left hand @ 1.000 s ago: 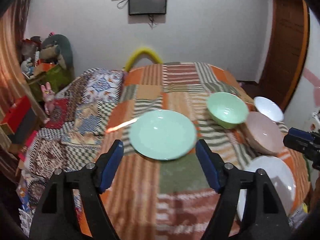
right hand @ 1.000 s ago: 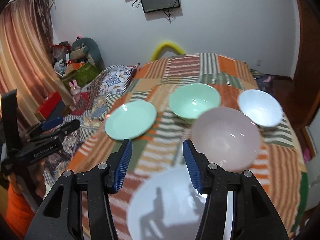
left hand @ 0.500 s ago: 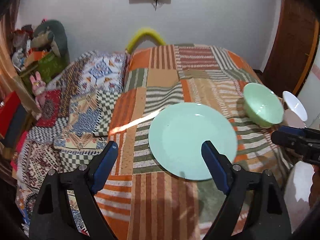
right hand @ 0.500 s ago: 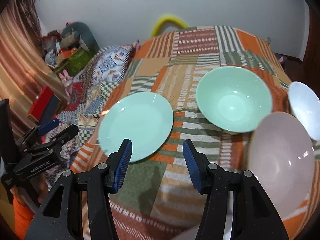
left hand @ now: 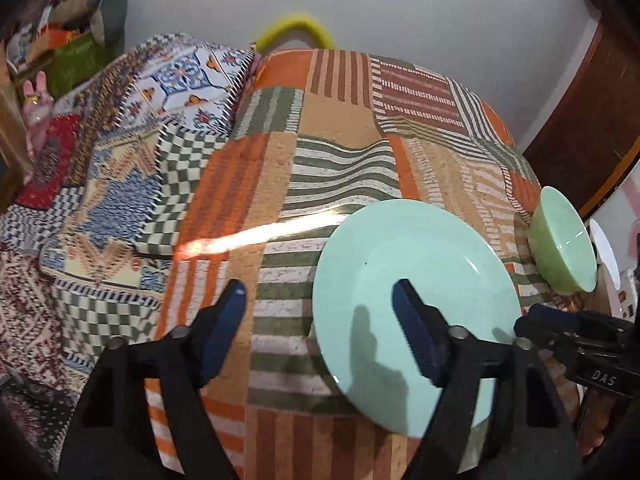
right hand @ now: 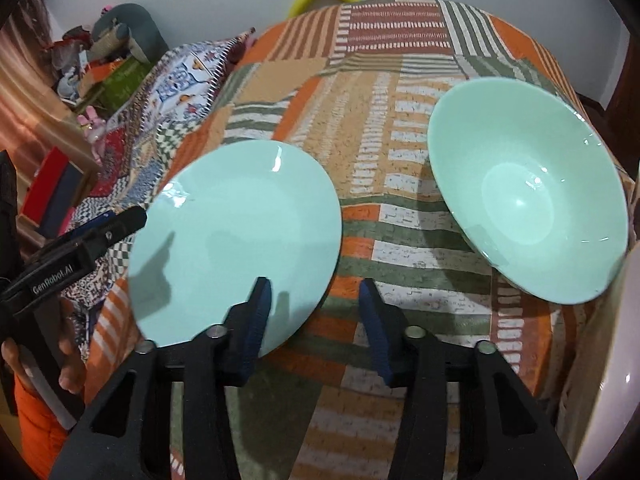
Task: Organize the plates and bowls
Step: 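Grasp the mint green plate rim with both tools, then lift the mint green plate and lower it onto the white plate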
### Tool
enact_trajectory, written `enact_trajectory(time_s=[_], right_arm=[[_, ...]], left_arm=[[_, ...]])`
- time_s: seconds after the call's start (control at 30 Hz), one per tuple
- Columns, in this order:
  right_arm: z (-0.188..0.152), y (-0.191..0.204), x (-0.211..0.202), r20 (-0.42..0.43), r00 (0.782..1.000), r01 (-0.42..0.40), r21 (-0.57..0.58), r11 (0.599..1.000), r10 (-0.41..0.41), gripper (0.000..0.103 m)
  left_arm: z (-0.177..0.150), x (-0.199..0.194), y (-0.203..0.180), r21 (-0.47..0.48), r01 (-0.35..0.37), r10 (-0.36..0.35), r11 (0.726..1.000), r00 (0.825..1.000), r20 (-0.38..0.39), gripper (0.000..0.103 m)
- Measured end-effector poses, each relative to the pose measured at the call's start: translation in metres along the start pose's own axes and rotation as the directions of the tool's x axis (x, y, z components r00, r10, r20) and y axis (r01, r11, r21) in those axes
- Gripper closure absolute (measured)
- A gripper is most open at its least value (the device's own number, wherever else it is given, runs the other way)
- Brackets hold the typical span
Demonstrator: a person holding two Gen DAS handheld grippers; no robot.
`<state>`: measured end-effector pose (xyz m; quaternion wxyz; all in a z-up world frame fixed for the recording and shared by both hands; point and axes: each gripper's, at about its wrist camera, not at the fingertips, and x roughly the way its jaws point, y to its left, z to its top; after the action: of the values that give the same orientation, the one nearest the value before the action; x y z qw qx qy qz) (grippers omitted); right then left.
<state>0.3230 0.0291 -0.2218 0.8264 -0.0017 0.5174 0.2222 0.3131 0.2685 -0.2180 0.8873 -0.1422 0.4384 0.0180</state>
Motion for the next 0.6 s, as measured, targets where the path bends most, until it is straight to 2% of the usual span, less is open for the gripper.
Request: enact_trajectory(time_s=[0.2, 0.37, 0.5, 0.6], right_arm=[[0.007, 0.001, 0.008, -0.039, 0.999, 0.030, -0.015, 0.999, -0.031, 0.080], [0.011, 0.006, 0.015, -0.058, 0.998, 0.038, -0.030, 0.999, -0.039, 0.081], [0.014, 0.010, 0.024, -0.059, 0.997, 0.055, -0.050, 0.997, -0.058, 0.076], [0.015, 0.017, 0.027, -0.053, 0.995, 0.078, -0.074, 0.994, -0.082, 0.074]], left_arm=[[0.003, 0.019, 0.008, -0.033, 0.033, -0.034, 0.999, 0.999, -0.037, 0.054], [0.001, 0.030, 0.008, -0.022, 0.057, -0.059, 0.998, 0.996, -0.073, 0.068], [0.001, 0.031, 0.004, -0.012, 0.070, -0.071, 0.997, 0.995, -0.074, 0.073], [0.000, 0.031, 0.000, -0.001, 0.068, -0.068, 0.998, 0.995, -0.079, 0.073]])
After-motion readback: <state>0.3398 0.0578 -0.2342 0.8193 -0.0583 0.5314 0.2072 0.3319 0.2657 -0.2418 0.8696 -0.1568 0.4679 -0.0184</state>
